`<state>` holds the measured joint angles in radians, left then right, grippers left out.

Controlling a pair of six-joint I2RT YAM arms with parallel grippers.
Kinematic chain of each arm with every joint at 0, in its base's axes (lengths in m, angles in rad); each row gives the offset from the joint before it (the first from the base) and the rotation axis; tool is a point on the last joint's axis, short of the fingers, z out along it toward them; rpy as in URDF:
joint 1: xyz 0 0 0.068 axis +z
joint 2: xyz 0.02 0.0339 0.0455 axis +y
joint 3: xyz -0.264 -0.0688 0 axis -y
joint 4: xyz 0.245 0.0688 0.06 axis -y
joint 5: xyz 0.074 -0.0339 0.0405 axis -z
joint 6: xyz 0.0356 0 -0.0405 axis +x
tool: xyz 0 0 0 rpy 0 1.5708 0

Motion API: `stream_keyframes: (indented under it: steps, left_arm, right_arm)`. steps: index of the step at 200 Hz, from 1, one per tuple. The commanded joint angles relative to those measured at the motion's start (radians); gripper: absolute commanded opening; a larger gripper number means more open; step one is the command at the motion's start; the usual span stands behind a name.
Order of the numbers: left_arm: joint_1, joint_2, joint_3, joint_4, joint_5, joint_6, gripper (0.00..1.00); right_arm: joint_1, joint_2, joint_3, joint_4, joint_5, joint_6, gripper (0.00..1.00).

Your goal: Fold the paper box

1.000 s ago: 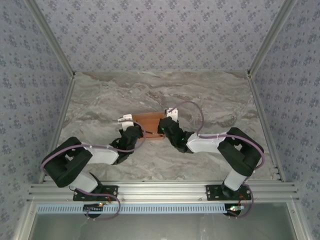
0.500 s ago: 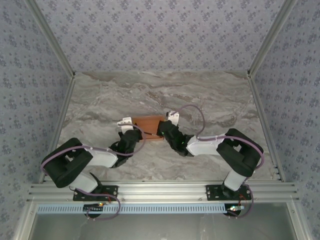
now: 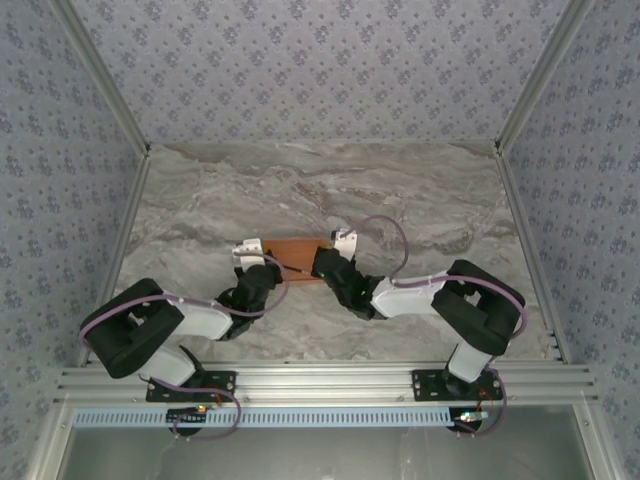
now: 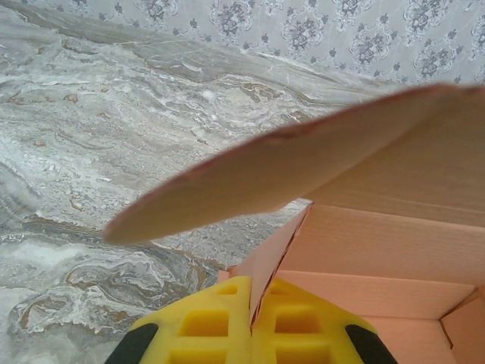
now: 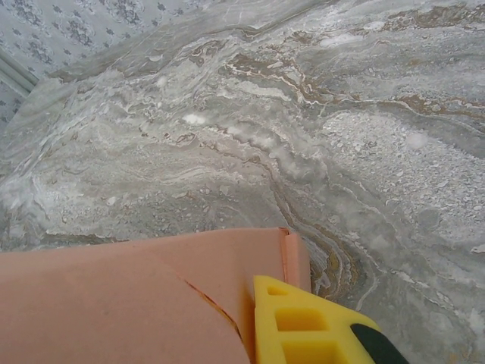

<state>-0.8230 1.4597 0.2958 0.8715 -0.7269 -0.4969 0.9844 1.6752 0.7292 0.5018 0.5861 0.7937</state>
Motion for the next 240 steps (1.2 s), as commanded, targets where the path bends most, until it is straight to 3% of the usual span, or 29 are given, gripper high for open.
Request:
stream_keyframes:
  steps: [1,55,152,240]
  left_arm:
    - [0.007,-0.013,-0.043,-0.078,-0.085,0.005,0.04]
    - [0.006,-0.027,-0.064,-0.087,-0.088,-0.005,0.08]
    - [0.006,-0.097,-0.070,-0.164,-0.081,-0.027,0.21]
    - [0.008,-0.313,-0.070,-0.430,0.020,-0.056,0.53]
  right_arm:
    - [0.006,0.015,-0.036,-0.095,0.095,0.051,0.11]
    - [0.036,0.025,-0.050,-0.094,0.167,0.047,0.10]
    - [0.041,0.050,-0.031,-0.108,0.166,0.040,0.10]
    - [0.041,0.048,-0.019,-0.123,0.181,0.023,0.10]
